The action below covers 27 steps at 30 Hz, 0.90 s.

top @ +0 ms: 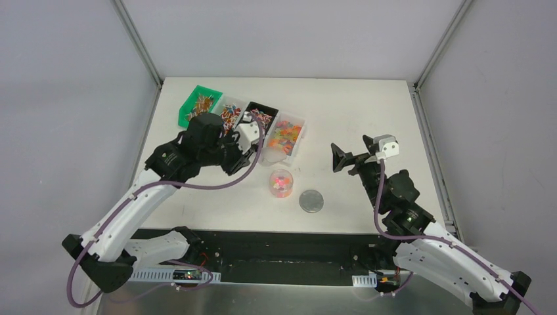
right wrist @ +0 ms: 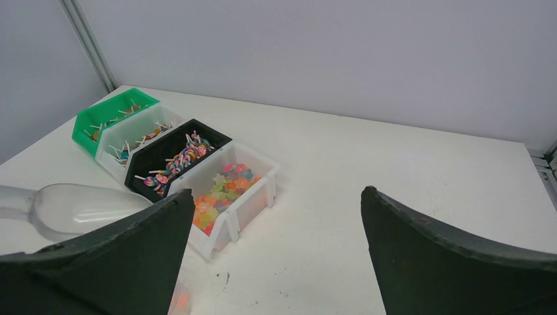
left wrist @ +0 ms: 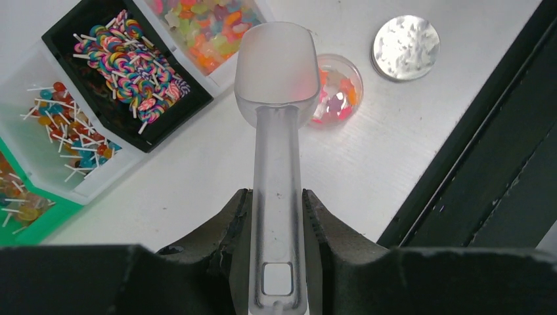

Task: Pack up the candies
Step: Place the fake candies in the packing bottle, then scoop the fake candies from the storage box.

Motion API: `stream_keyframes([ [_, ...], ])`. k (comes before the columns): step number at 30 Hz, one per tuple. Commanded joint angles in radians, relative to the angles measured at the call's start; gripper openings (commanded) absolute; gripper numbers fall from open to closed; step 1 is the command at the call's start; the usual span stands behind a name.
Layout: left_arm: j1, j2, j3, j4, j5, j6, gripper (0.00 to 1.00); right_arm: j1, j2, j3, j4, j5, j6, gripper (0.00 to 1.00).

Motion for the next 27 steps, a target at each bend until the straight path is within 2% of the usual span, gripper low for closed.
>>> stream_keyframes([
  [1,0.0,0.13,0.112,0.041,-0.051,-0.166,0.0,-0.006,-0.015,0.011,0.039,-0.015,0.017,1.0],
  [6,0.0,0.299,0.258,-0.001,-0.079,-0.237,0.0,-0.006,-0.014,0.035,0.027,-0.021,0.015,1.0],
  [13,0.001,0.52,0.477,-0.111,-0.211,-0.269,0.0,-0.005,-0.042,0.064,-0.013,-0.018,0.015,1.0],
  [20,0.001,0.683,0.6,-0.201,-0.251,-0.275,0.0,-0.006,-0.041,0.092,-0.053,-0.024,0.03,1.0],
  [27,0.001,0.739,0.62,-0.193,-0.277,-0.259,0.0,-0.006,-0.067,0.08,-0.059,-0.003,0.03,1.0],
])
